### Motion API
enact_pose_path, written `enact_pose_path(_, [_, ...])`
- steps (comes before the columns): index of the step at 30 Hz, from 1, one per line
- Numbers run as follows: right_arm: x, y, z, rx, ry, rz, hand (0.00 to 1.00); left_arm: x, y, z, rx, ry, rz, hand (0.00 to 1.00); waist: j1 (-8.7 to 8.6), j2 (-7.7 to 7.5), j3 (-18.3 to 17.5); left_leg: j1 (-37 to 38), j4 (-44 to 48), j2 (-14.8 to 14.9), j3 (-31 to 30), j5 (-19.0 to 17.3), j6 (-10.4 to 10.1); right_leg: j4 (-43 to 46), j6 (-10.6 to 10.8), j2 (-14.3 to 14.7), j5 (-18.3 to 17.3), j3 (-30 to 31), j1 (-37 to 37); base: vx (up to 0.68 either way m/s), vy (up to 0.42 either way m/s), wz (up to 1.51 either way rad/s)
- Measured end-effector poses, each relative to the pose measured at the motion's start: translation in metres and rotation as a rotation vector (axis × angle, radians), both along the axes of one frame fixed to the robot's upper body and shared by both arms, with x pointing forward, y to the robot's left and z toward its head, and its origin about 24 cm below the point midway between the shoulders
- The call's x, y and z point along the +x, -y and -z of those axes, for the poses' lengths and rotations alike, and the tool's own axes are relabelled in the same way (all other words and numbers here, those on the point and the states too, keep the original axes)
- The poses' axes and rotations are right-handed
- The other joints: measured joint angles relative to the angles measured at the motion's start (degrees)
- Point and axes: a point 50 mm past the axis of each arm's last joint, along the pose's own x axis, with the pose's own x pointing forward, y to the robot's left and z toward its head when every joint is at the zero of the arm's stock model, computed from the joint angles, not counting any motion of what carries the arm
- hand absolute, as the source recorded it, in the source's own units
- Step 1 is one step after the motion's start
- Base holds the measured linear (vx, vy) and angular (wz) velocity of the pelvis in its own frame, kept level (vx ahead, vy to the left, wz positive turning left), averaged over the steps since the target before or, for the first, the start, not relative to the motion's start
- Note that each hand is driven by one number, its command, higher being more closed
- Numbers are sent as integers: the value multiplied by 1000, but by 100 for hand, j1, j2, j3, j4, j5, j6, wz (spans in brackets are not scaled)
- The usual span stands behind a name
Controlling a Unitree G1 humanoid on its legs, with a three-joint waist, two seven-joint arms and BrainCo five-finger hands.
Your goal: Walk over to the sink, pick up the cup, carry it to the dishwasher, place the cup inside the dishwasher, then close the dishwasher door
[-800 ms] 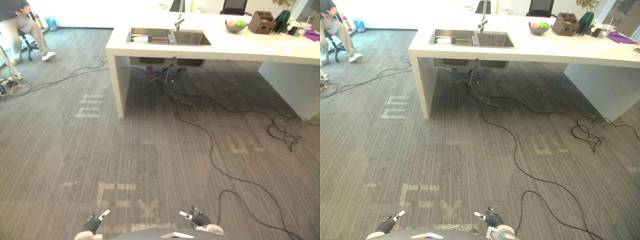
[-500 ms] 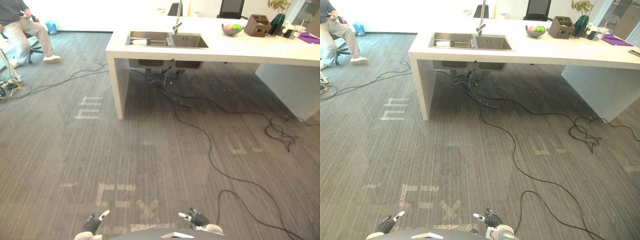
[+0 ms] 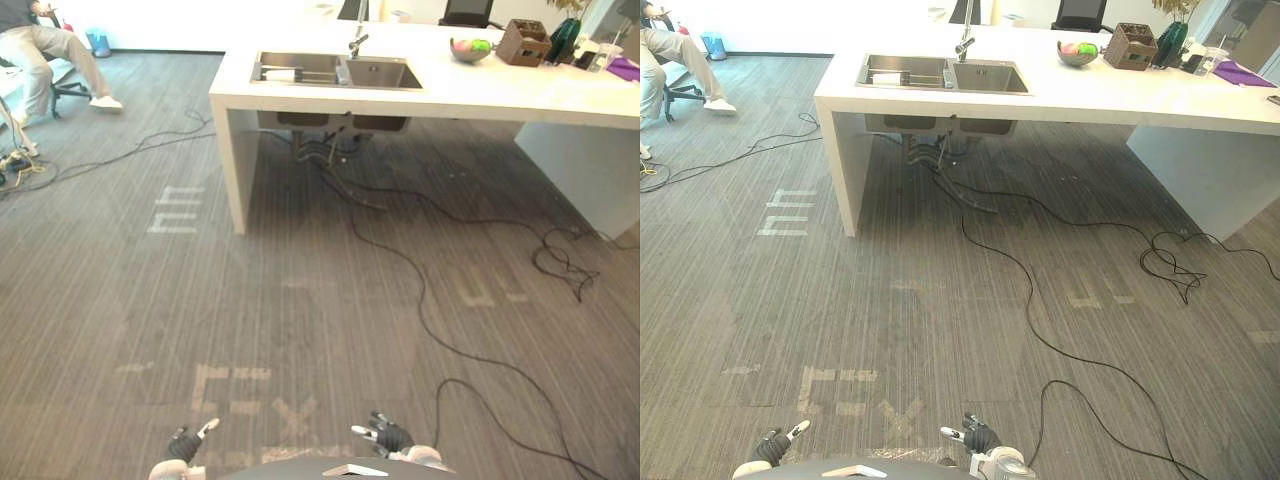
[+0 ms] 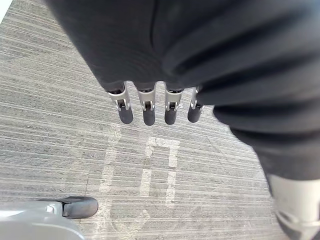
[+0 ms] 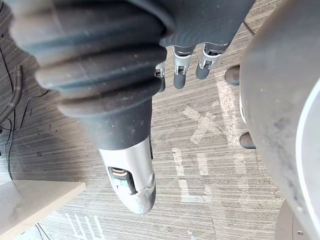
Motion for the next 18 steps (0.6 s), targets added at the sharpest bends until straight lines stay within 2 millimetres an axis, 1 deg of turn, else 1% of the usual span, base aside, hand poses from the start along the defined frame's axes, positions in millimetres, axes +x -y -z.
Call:
enact_pose_path(4, [0, -2, 0, -4, 2, -35, 0, 1, 0, 0, 3, 6, 3, 0, 17, -15, 0, -3, -2, 0, 3, 31, 11, -1, 10, -5, -8, 0, 0, -49, -13, 0])
enact_pose_path(7, [1, -2, -1, -9, 16, -34, 0, 2, 0, -1, 8, 16, 12, 0, 24, -27, -2, -5, -3, 0, 3, 19, -18, -6, 5, -4, 2, 7, -1, 0, 0, 0])
enact_pose_path(17, [3, -3, -1, -21, 39, -39, 0, 4, -1, -2, 4, 37, 20, 0, 24, -47, -11, -7, -2, 0, 35, -10, -27, -6, -10, -3, 8, 30, -11, 0, 0, 0])
enact_pose_path(18, [3, -3, -2, -23, 44, -40, 0, 4, 0, -2, 2, 41, 25, 0, 23, -46, -12, -5, -2, 0, 35, 5, -4, -3, -16, -2, 13, 30, -11, 0, 0, 0])
